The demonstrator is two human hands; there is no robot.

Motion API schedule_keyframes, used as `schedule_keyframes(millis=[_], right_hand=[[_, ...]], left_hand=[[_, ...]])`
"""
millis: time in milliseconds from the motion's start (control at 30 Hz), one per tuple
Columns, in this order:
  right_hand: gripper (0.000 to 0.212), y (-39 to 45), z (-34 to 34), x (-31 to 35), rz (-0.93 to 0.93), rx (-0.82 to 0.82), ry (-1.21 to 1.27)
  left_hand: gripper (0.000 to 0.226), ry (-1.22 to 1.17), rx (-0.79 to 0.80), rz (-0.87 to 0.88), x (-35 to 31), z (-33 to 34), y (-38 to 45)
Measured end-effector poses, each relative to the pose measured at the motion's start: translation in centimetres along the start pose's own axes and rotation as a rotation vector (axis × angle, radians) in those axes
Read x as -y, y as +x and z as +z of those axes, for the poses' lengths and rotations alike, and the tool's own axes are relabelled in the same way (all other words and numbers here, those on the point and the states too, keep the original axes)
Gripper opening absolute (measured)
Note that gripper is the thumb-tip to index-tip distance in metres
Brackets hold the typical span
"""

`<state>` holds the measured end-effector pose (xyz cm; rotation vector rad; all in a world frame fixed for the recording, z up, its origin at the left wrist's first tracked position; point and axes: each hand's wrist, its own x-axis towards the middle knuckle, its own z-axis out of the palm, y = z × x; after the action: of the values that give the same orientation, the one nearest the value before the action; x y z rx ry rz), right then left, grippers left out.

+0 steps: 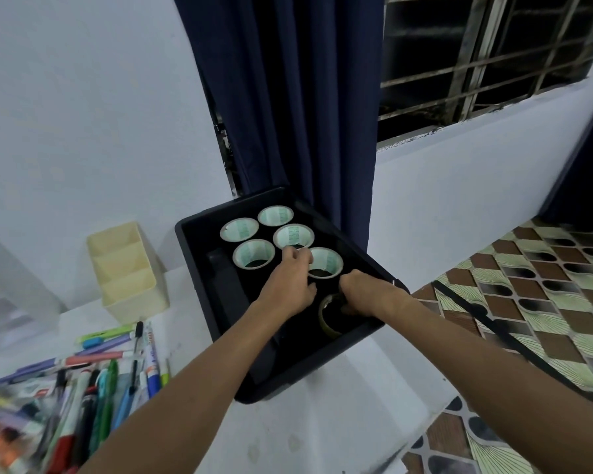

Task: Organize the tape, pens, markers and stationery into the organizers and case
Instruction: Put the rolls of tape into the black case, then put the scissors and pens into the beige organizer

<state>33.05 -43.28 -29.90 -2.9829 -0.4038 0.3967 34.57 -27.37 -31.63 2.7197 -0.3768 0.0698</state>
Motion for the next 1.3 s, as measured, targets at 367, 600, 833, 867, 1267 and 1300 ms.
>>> schedule_keyframes(millis=[367,600,833,867,1267,1300], right_hand=[[0.014,0.0,-1.4,0.7,0.005,-0.021,0.107],[0.019,1.9,-6.0,9.3,-0.262,-0.049,0.177],[0.017,2.4,-6.4,21.6,-0.562,-0.102,0.222],[0.018,2.2,-6.0,23.9,-0.613,-0.091,0.226],[0.014,-1.2,2.0,36.4,-0.886,0.311,-0.222],[0.015,-1.6,2.7,35.9,-0.879,0.361,-0.232]], left_hand=[[0.051,-0.053,0.043,-0.015,0.9,-1.9,-1.1],[0.033,-0.024,-0.165,-0.143,5.3,-9.4,-4.0],[0.030,0.058,-0.260,-0.345,12.8,-16.5,-11.4],[0.030,0.081,-0.266,-0.386,14.2,-17.5,-13.3],[0.015,0.097,0.060,-0.652,21.0,-18.3,-32.6],[0.014,0.079,0.113,-0.622,20.3,-17.4,-33.7]])
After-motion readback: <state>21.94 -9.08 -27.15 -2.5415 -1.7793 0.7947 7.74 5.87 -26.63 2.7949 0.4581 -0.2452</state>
